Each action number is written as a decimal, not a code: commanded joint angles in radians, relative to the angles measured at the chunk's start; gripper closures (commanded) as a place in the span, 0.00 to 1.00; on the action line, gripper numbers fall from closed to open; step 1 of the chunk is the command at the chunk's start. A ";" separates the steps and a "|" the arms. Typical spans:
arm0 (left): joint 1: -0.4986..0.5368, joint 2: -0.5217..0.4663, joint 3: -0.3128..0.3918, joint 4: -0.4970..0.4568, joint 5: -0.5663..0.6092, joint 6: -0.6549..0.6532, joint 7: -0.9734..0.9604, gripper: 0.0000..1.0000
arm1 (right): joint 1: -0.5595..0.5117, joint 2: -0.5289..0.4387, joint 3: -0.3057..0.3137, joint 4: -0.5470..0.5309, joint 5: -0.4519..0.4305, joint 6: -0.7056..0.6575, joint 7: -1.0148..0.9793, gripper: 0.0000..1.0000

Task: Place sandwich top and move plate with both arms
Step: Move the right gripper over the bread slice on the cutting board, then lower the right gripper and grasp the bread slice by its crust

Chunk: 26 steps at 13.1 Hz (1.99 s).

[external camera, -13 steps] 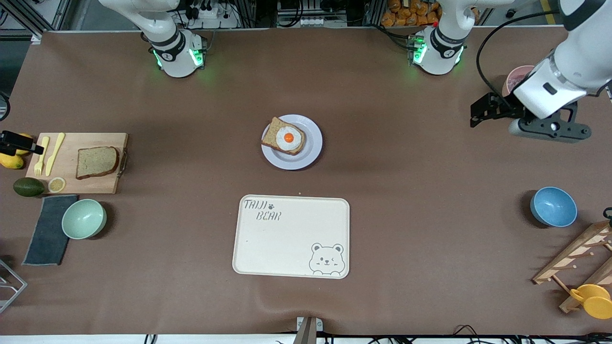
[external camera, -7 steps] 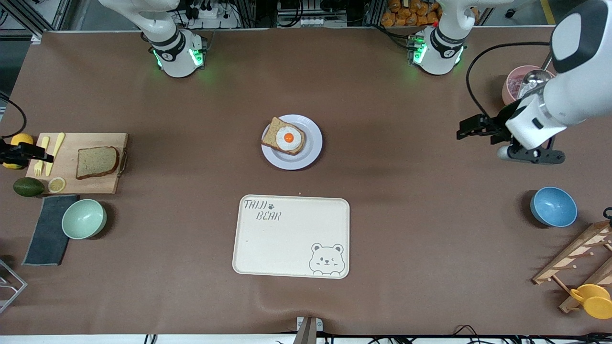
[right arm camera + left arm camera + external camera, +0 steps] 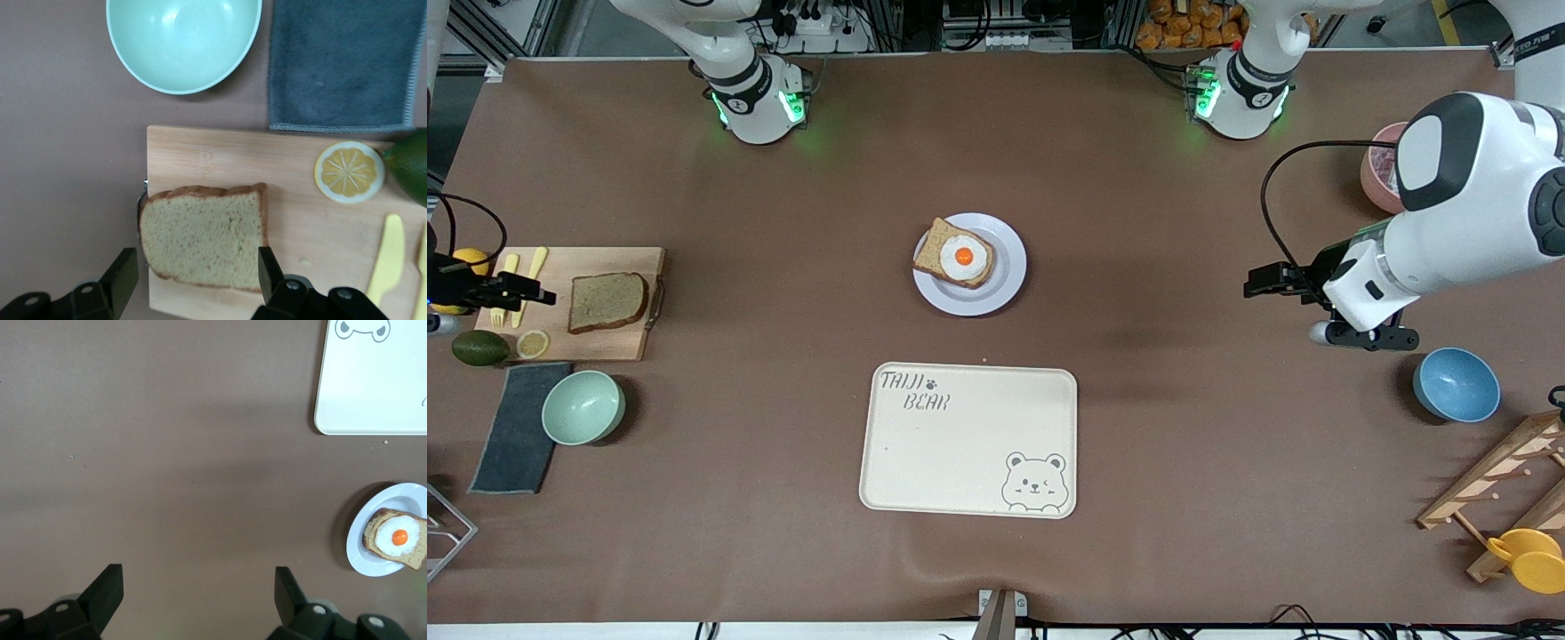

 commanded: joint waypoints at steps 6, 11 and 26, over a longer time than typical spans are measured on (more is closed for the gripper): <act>0.010 -0.019 -0.001 -0.100 -0.032 0.170 -0.003 0.00 | 0.009 0.170 -0.048 0.009 0.165 0.091 -0.223 0.29; 0.048 -0.020 -0.001 -0.106 -0.138 0.187 -0.004 0.00 | 0.005 0.222 -0.050 0.006 0.255 0.100 -0.334 0.61; 0.047 -0.013 -0.001 -0.127 -0.187 0.222 -0.004 0.00 | 0.009 0.216 -0.064 0.063 0.269 -0.041 -0.289 1.00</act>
